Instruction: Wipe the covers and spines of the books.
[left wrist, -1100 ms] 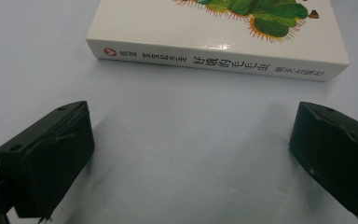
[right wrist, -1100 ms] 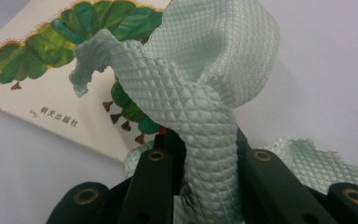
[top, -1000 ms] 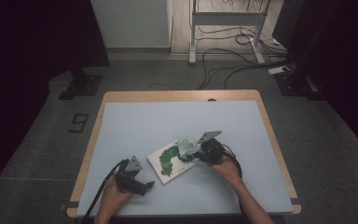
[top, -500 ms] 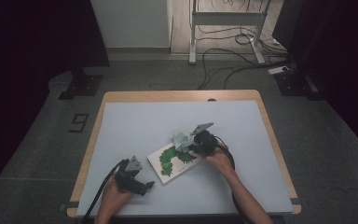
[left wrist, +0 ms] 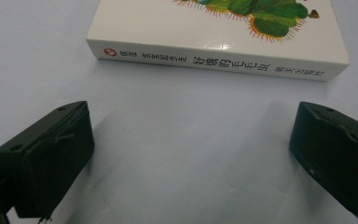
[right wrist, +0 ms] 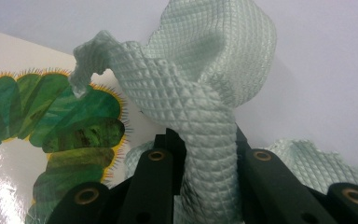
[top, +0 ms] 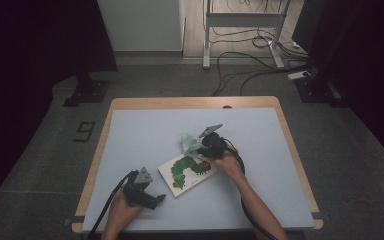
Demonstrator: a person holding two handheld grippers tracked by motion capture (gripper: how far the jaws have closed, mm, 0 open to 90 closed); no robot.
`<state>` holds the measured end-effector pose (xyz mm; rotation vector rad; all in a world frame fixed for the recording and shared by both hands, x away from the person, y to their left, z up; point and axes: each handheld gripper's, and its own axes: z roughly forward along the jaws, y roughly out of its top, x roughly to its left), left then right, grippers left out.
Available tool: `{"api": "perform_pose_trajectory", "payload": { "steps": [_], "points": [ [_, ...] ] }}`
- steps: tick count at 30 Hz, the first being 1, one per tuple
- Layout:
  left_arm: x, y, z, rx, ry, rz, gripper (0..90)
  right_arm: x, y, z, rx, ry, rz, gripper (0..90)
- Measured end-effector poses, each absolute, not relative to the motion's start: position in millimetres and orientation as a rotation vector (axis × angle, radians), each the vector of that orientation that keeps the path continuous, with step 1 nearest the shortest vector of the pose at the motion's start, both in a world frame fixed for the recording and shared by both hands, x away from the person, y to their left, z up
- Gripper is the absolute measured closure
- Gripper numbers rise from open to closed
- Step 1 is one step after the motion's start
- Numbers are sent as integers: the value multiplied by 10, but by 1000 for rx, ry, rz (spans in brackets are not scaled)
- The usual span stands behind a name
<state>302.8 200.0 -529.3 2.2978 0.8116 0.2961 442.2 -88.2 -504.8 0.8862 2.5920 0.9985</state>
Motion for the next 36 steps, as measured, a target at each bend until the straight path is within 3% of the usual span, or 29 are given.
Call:
{"api": "perform_pose_trajectory", "payload": {
  "steps": [36],
  "points": [
    [3026,1998,-5293,2295,814,297,0,3939,-21,-5017,600,2757,1096,783]
  ]
}}
